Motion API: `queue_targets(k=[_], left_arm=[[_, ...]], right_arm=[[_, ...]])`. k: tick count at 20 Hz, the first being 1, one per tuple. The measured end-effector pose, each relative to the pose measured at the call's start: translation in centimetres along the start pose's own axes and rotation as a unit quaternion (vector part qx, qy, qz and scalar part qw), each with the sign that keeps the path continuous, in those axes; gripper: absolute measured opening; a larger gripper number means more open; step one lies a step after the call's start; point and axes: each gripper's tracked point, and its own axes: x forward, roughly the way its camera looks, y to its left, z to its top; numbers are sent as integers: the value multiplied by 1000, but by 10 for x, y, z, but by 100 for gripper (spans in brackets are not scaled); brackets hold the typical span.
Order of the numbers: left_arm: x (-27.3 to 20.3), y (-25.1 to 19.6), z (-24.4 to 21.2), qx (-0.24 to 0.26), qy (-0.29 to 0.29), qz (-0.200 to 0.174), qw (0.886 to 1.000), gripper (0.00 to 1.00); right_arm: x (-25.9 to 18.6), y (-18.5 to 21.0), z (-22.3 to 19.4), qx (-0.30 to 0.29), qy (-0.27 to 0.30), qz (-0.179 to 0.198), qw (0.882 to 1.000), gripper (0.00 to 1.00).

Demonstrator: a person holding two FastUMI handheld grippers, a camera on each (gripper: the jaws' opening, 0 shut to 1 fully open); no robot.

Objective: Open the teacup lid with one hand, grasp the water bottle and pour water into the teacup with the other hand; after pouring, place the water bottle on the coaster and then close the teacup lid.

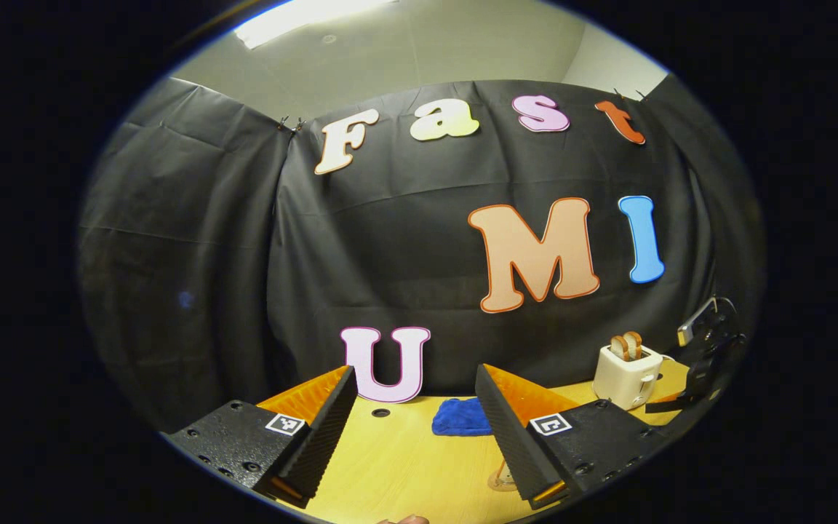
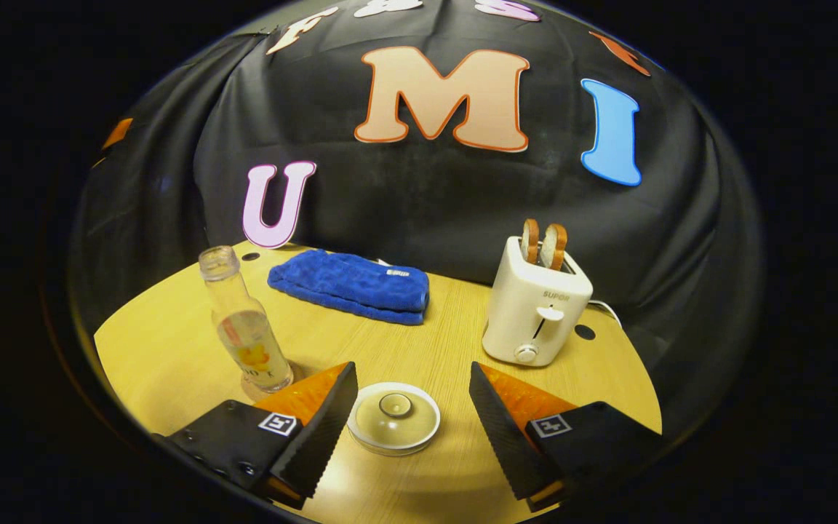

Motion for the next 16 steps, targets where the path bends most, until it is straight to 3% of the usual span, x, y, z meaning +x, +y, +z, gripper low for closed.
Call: queue_targets(k=[3,8,9,12,13,16], left_arm=[[0,3,-1,3,3,3,1000,96],[2,8,-2,8,5,8,1000,94],[3,9,-2,8,5,8,1000,94],[3,10,-4,9,7,11,1000,95],[4,11,-4,9,7,12,1000,95],[6,11,-6,7,10,11,1000,96]], right_arm=[[12,4,-15,-8,20,2,1000,100],[21,8,-27,-20,37,3,999,78],[21,9,-30,-21,41,5,999,82],[25,15,-33,-29,44,7,999,67],[25,17,-35,-32,46,9,998,54],[24,20,-39,-53,50,10,997,48]])
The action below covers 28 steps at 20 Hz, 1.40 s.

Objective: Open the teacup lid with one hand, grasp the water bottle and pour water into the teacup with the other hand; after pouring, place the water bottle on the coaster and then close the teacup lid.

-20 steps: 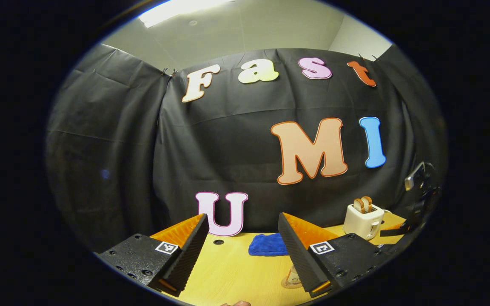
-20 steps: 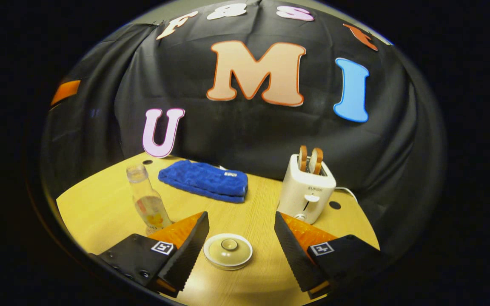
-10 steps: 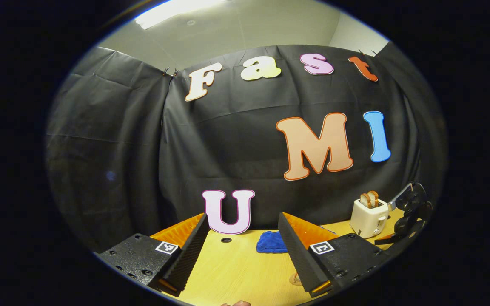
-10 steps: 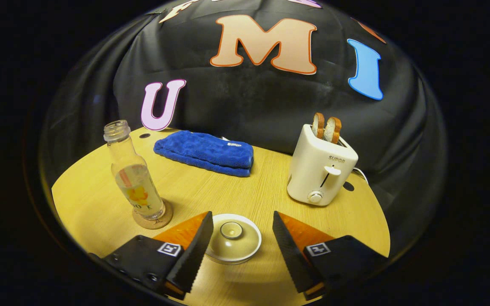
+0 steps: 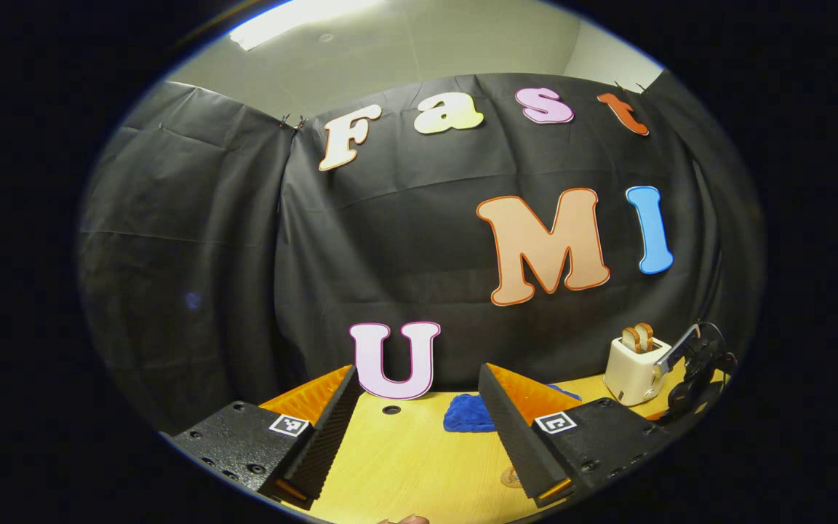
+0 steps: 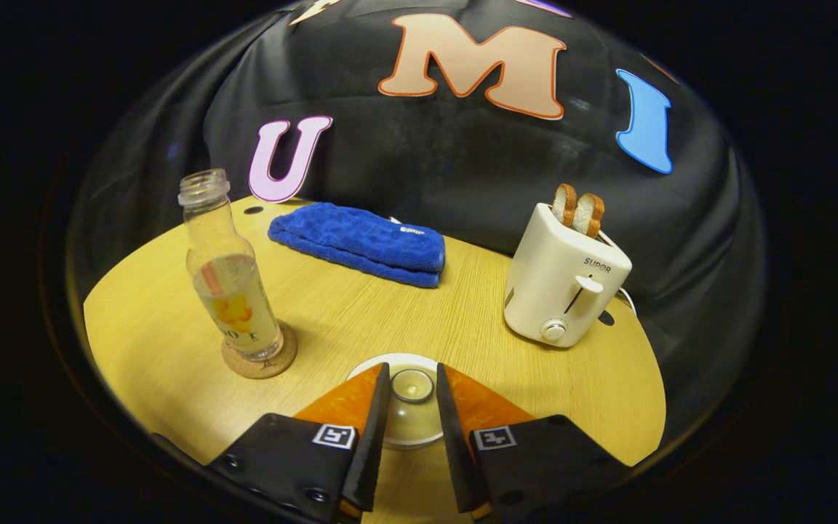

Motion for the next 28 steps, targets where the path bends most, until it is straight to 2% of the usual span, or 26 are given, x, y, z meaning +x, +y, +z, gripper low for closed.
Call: queue_targets(k=[2,5,7,8,11,12,13,19,20,21,22,24,25,28], left_arm=[[1,1,-2,-1,1,-1,1000,96],[3,1,-6,-7,6,-2,1000,96],[4,1,-9,-14,8,-4,1000,100],[4,-1,-10,-17,8,-8,1000,96],[6,-5,-20,-26,11,-20,999,96],[6,-8,-24,-28,12,-25,999,100],[5,-11,-28,-31,13,-33,999,96],[4,-48,-75,-55,44,-106,992,97],[3,-53,-82,-57,50,-116,990,100],[2,-60,-90,-59,56,-126,989,96],[1,-66,-95,-61,62,-140,986,96],[-2,-83,-96,-72,50,-172,981,99],[-3,-88,-100,-68,48,-181,980,96],[-5,-101,-121,-49,57,-199,977,96]], right_arm=[[1,-4,1,-14,-3,-15,1000,36],[-1,-4,1,-11,-3,-20,1000,29],[-4,-5,3,3,-4,-20,1000,23],[-5,-5,7,15,-7,-18,1000,23],[-10,-11,11,47,-7,-14,999,23],[-11,-13,14,51,-8,-15,999,24],[-15,-13,16,53,-11,-16,998,22],[-42,-22,38,58,-32,-28,997,24],[-47,-26,43,61,-35,-31,997,23],[-52,-27,46,65,-39,-33,997,22],[-57,-30,50,69,-42,-35,996,24],[-66,-37,54,76,-46,-39,995,24],[-70,-41,54,79,-46,-42,995,24],[-81,-49,54,86,-45,-52,994,22]])
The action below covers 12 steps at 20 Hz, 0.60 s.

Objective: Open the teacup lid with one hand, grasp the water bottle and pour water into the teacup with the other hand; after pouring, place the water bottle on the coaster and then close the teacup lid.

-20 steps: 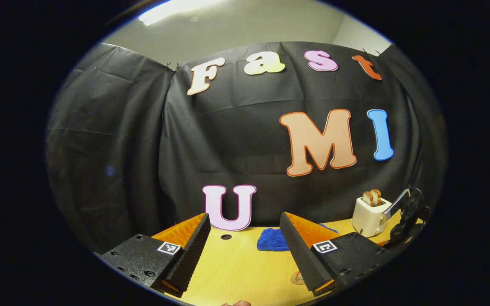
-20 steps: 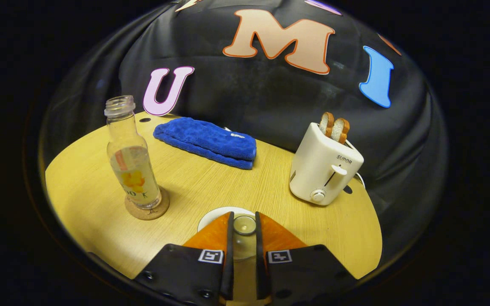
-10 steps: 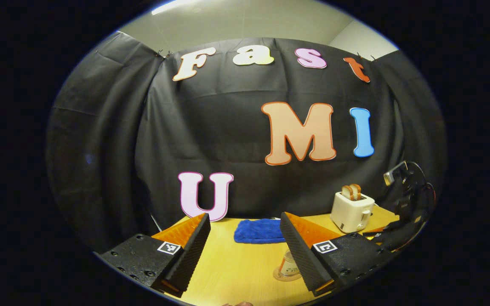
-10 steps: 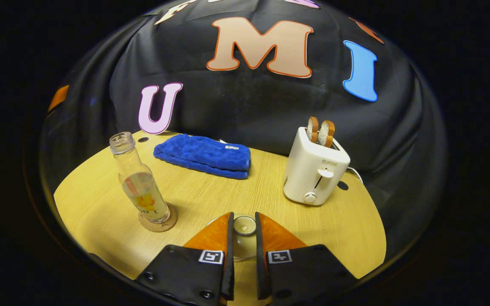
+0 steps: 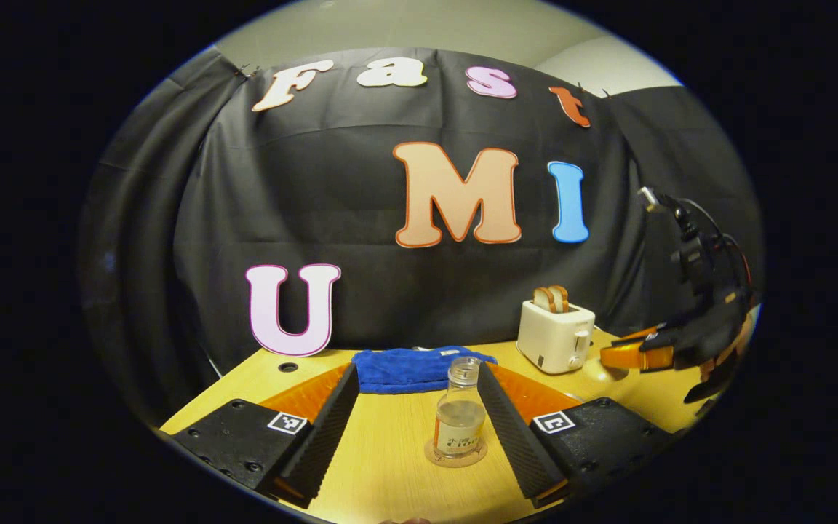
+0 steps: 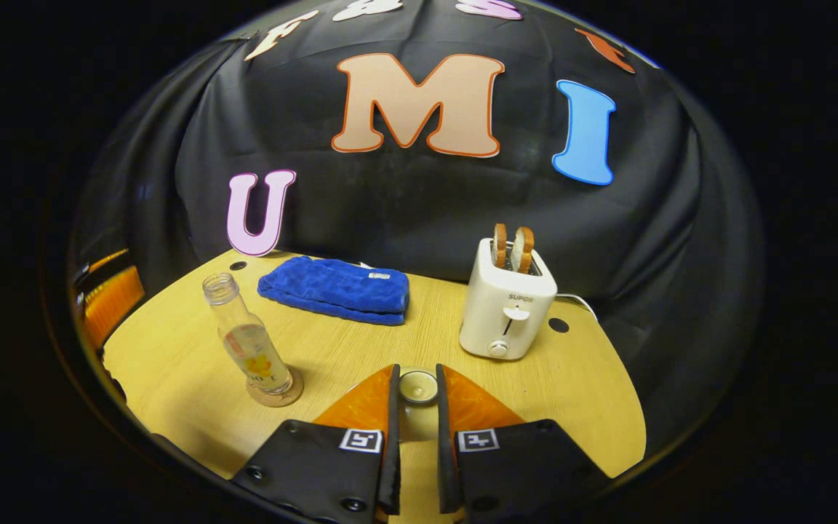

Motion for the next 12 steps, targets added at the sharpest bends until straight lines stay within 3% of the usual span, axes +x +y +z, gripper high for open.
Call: queue_targets(k=[12], left_arm=[[32,-29,-84,11,62,-43,997,96]], right_arm=[[-31,-26,13,3,-1,-37,999,23]])
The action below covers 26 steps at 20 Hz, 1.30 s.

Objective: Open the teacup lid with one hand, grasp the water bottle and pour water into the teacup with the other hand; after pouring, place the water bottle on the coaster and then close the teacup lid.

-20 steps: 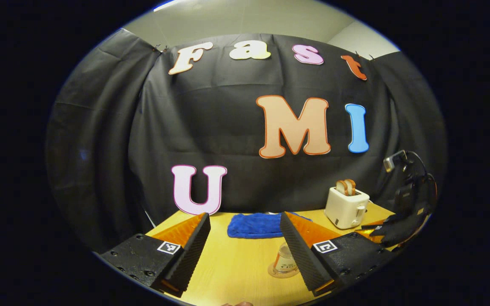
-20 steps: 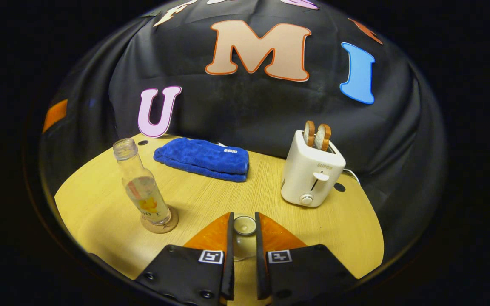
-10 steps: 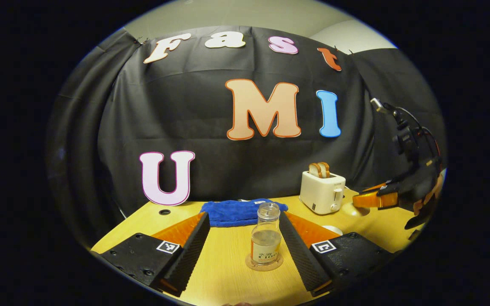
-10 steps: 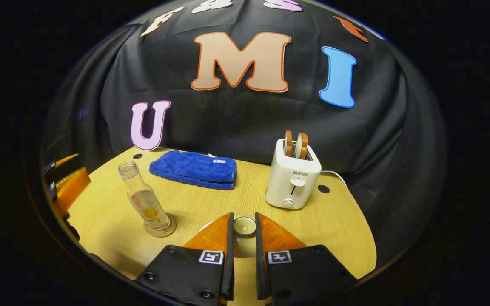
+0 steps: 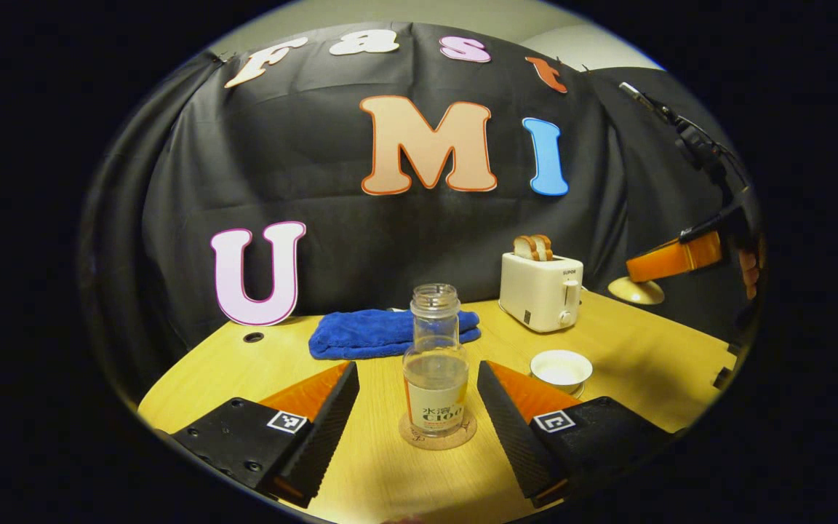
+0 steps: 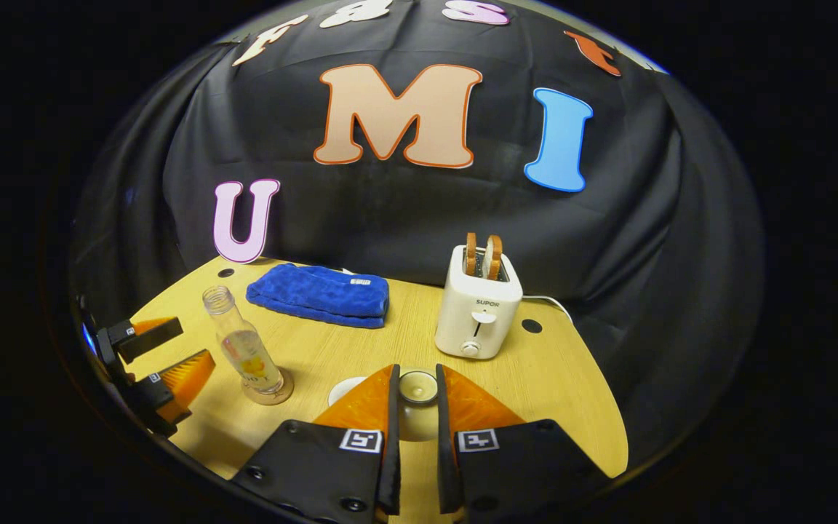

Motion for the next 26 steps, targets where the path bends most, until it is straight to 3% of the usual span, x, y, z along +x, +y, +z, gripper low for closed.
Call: queue_targets(k=[19,24,26], left_arm=[[62,-13,-74,52,84,-45,994,98],[65,-13,-71,71,84,-42,993,81],[67,-14,-70,76,86,-43,992,79]], right_arm=[[-25,-34,-17,-7,22,-65,998,23],[-27,-43,-23,4,26,-74,997,24],[-27,-45,-24,7,25,-74,997,23]])
